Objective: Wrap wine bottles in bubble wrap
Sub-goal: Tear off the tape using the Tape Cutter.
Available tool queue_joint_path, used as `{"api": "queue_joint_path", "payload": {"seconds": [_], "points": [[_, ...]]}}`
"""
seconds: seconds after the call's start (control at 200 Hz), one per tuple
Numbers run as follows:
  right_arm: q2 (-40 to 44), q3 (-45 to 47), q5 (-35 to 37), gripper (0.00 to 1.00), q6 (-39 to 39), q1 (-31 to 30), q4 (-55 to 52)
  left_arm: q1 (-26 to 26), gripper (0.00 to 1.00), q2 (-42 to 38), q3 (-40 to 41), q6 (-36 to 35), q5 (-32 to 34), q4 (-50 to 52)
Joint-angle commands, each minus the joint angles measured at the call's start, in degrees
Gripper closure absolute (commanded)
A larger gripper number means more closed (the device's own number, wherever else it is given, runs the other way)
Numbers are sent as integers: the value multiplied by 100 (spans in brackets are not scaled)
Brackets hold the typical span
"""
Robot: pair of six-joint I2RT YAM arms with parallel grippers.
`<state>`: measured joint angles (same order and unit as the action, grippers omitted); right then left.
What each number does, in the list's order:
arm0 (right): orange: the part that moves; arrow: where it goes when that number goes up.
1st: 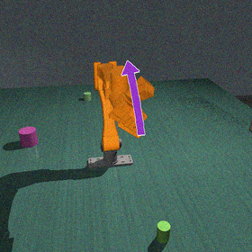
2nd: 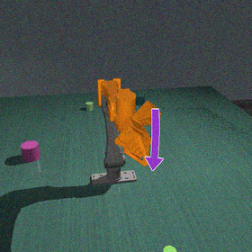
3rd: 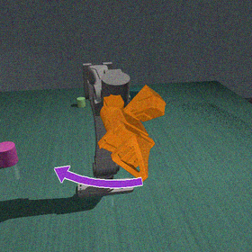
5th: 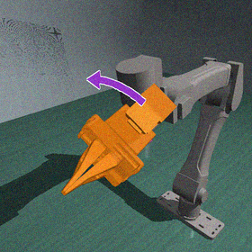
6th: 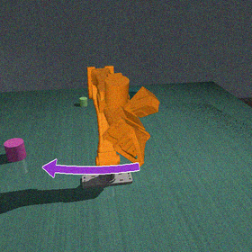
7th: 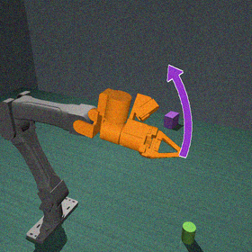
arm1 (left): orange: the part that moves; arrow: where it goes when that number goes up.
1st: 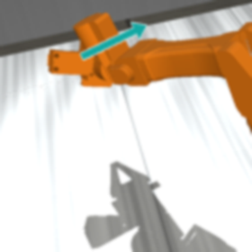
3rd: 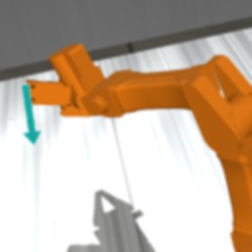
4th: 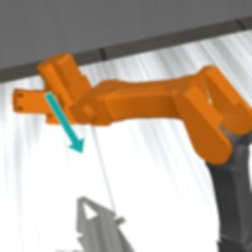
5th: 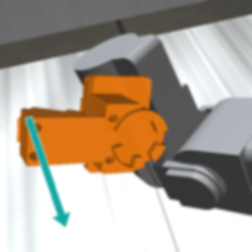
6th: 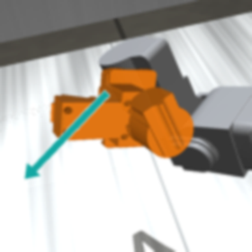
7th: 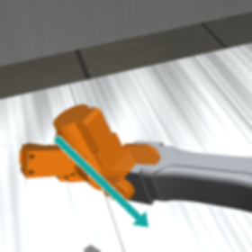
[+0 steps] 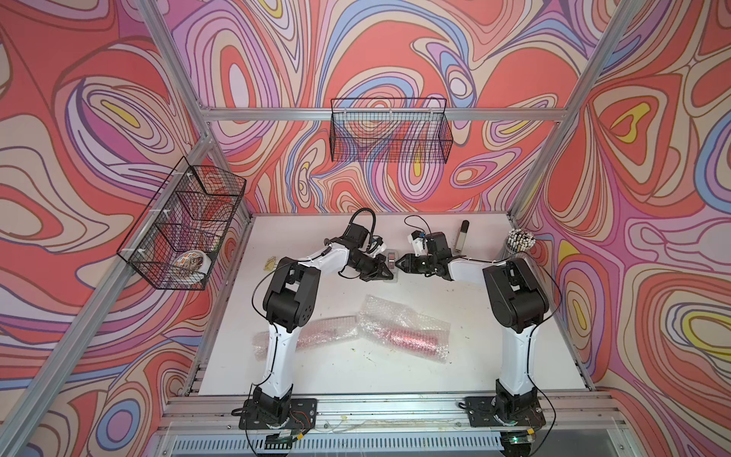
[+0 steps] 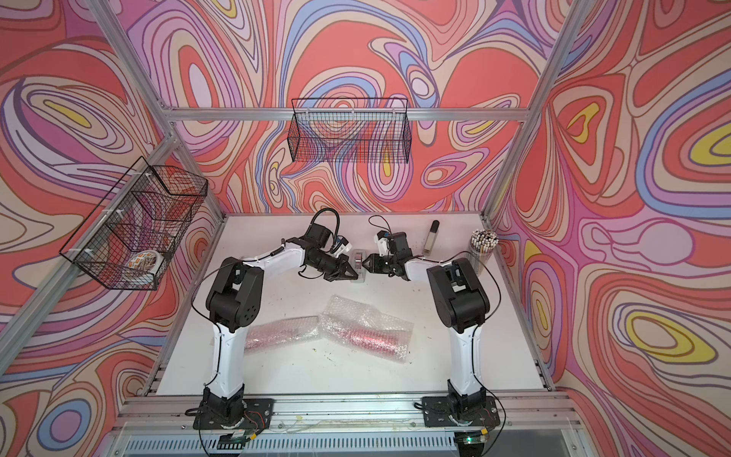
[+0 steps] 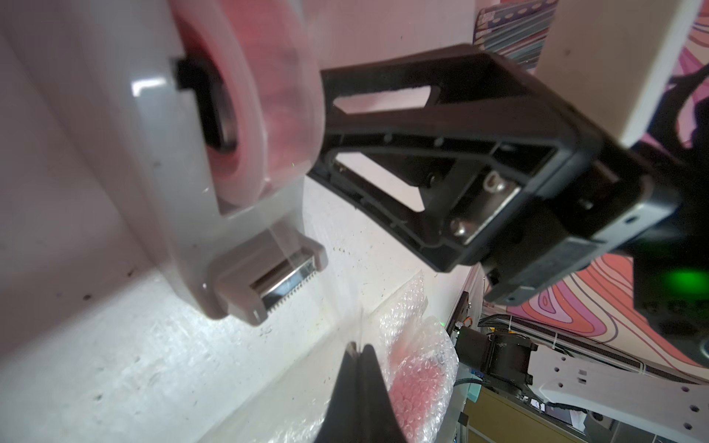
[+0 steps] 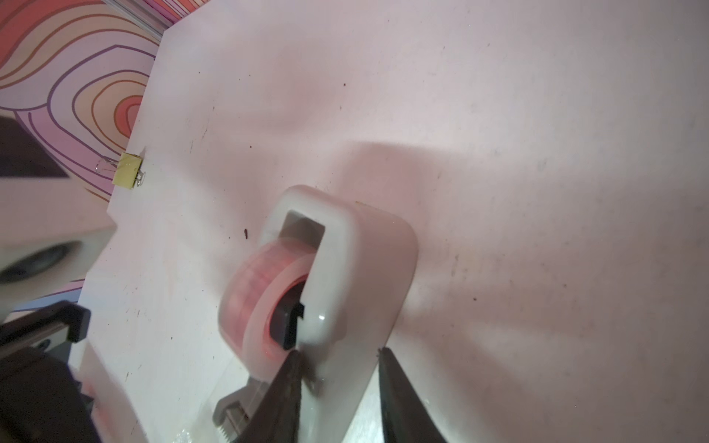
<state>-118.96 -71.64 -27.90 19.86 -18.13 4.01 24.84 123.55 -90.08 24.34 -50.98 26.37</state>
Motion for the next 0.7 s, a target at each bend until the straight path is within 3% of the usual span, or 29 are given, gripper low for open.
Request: {"api": "queue_joint_path", "payload": {"seconds": [0.0, 0.16, 0.325, 0.696], "points": [[-145, 220, 549, 65, -8, 29, -279, 131, 100, -215, 421, 170, -88, -6], [-137, 220, 566, 66, -26, 29, -279, 223, 100, -185, 744, 227, -12, -195], [-111, 229, 579, 66, -30, 29, -276, 221, 100, 59, 550, 100, 221, 8], [-84, 244, 698, 66, -66, 29, -283, 215, 100, 606, 415, -249, 1134, 550]]}}
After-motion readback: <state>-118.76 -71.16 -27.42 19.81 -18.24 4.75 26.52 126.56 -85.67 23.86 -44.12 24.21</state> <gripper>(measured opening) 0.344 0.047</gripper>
